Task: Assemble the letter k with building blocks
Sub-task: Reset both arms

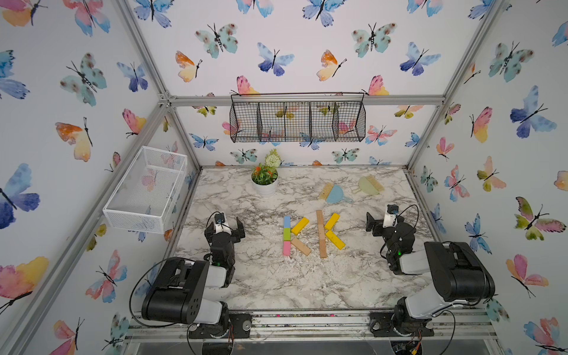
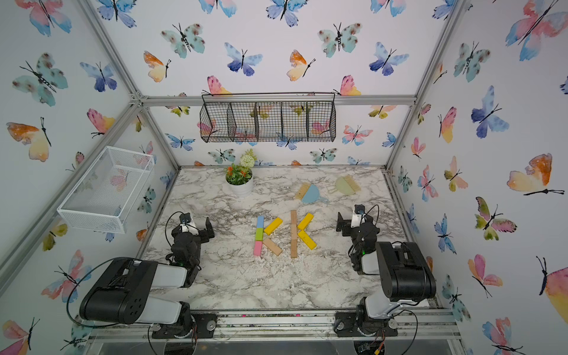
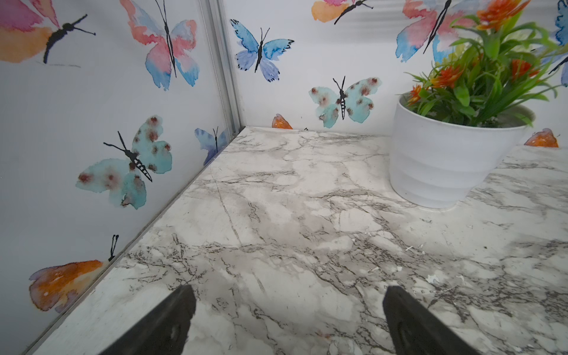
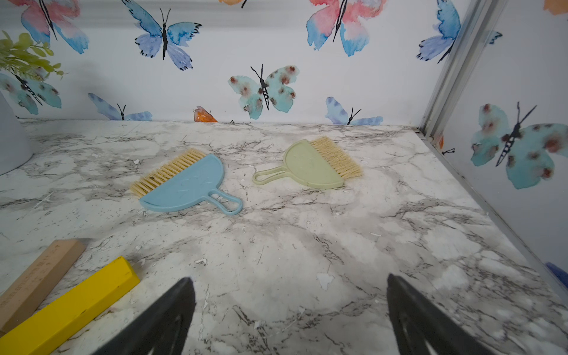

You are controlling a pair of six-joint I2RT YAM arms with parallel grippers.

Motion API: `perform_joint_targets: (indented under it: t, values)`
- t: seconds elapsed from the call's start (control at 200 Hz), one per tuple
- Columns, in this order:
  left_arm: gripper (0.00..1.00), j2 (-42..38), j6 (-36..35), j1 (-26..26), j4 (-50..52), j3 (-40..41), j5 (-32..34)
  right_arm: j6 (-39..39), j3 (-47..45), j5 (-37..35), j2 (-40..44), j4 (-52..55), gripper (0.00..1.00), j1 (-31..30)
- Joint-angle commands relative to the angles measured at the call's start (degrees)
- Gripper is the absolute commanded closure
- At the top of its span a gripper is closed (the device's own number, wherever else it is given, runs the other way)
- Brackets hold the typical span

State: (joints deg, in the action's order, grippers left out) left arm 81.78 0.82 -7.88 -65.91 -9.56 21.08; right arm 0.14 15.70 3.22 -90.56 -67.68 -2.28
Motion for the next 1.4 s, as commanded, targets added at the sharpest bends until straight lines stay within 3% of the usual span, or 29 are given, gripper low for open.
perform_joint_targets:
  t: [0.0,0.986,1.392]
  values:
    - [0.02,-0.92,-0.36,0.29,-0.10,-0.33,-0.43,-0.67,-0.15,-0.19,-0.05,0.84,0.02,0.00]
    - [0.02,-1.01,-0.38,0.55,-0.10,-0.36,-0.77,-0.69,-0.15,-0.20,-0.05,0.75,0.01,0.00]
    - [0.02,-1.41,-0.82,2.07,1.64,-0.74,-6.22,-0.67,-0.15,-0.23,-0.05,0.75,0.01,0.00]
